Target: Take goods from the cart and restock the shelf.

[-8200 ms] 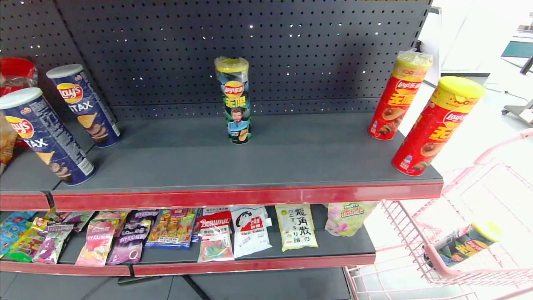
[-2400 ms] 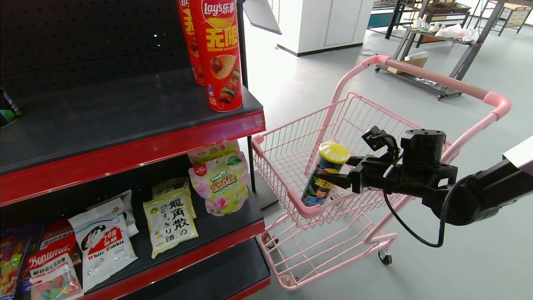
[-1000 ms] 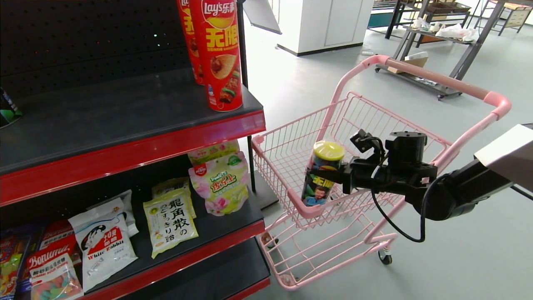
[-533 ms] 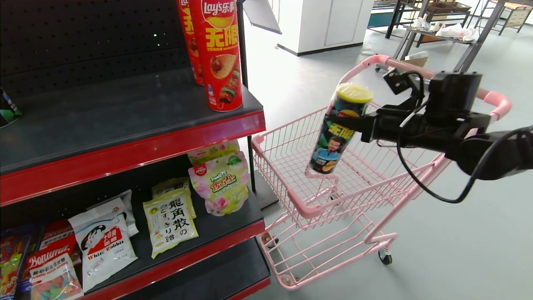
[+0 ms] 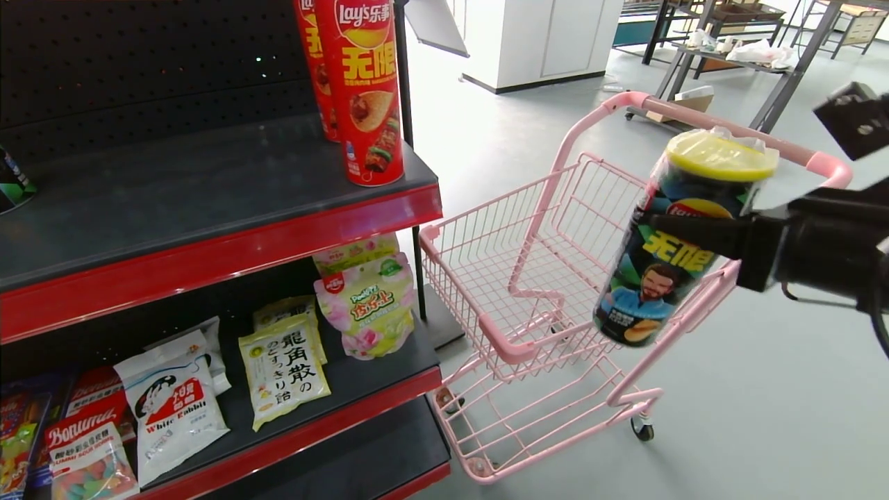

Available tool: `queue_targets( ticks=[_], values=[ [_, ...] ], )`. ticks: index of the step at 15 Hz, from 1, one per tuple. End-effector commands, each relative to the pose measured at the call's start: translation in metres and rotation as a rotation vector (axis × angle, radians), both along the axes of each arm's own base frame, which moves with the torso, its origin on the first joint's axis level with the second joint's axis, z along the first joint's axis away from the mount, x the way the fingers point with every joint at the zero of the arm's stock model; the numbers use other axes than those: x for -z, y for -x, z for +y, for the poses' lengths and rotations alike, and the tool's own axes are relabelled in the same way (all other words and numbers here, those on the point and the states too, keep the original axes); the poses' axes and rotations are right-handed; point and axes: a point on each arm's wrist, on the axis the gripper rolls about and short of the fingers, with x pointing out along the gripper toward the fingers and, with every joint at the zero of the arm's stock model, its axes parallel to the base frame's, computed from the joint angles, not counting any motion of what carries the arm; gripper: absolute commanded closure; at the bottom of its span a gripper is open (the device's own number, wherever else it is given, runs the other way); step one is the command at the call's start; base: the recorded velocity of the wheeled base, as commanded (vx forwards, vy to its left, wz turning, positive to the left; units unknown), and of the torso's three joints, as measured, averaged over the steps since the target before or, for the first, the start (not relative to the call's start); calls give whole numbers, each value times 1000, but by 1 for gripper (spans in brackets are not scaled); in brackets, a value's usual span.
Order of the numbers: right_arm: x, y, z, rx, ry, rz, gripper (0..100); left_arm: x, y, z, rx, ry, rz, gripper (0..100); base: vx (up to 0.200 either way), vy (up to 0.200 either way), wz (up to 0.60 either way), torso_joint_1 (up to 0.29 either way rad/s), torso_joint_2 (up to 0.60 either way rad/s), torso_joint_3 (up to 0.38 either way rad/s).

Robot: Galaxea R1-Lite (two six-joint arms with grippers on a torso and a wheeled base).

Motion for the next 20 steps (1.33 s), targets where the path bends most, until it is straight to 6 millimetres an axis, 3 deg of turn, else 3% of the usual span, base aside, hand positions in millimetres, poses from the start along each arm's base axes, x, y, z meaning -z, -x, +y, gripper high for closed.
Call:
queue_targets(
  ticks=[1,4,10,20],
  values=[
    [-4,39,0,-91,-10,-52,100,0,0,0,1,0,1,0,0,0,0,0,0,0],
    [7,23,12,-126,25,-1,100,0,0,0,0,0,1,0,0,0,0,0,0,0],
    [10,25,10,-130,69,-19,100,0,0,0,-2,0,1,0,0,0,0,12,-36,-27],
    [6,12,19,-162,124,-58,100,0,0,0,-2,0,1,0,0,0,0,157,-509,-344]
  ],
)
